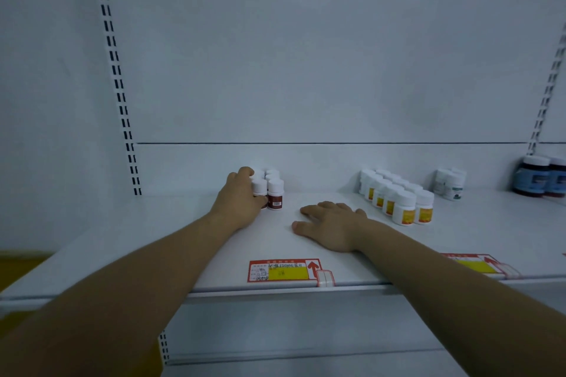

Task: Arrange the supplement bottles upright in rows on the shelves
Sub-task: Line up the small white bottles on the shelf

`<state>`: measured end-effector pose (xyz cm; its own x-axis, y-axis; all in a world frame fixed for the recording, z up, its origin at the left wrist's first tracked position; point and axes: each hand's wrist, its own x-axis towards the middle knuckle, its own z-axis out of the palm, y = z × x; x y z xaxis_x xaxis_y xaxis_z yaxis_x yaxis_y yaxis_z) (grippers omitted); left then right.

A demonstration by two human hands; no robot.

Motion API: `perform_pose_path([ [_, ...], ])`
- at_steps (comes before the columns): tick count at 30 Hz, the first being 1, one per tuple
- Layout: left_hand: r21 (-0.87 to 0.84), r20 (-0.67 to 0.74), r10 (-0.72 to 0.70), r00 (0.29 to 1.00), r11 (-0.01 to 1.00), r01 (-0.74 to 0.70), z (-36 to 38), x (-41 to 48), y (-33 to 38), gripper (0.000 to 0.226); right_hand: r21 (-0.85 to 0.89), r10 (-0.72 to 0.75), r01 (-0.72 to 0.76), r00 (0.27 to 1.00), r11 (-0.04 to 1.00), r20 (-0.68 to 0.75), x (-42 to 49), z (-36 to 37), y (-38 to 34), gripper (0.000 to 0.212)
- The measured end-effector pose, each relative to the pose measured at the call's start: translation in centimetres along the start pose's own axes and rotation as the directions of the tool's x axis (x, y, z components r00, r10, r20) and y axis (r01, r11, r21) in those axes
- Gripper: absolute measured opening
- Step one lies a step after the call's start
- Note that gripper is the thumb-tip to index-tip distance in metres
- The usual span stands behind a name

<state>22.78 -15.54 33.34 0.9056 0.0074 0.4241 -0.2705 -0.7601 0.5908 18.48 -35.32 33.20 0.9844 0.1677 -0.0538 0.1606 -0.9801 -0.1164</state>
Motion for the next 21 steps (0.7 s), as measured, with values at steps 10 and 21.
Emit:
perform_pose_path([
  [10, 0.003, 0.287, -0.055, 0.956, 0.998, 0.056, -2.6, 0.6, -1.9, 0.083, 0.294, 0.064, -0.022, 0.989, 0.956, -0.136, 2.9, -4.4, -0.9, 0.078],
  [21, -0.005, 0.413, 0.001, 0.911, 1.000, 0.001, -2.6, 2.1, -0.8, 0.035, 0.345, -0.101, 0.144, 0.985, 0.928, -0.137, 10.8, -5.8, -2.8, 0.034],
])
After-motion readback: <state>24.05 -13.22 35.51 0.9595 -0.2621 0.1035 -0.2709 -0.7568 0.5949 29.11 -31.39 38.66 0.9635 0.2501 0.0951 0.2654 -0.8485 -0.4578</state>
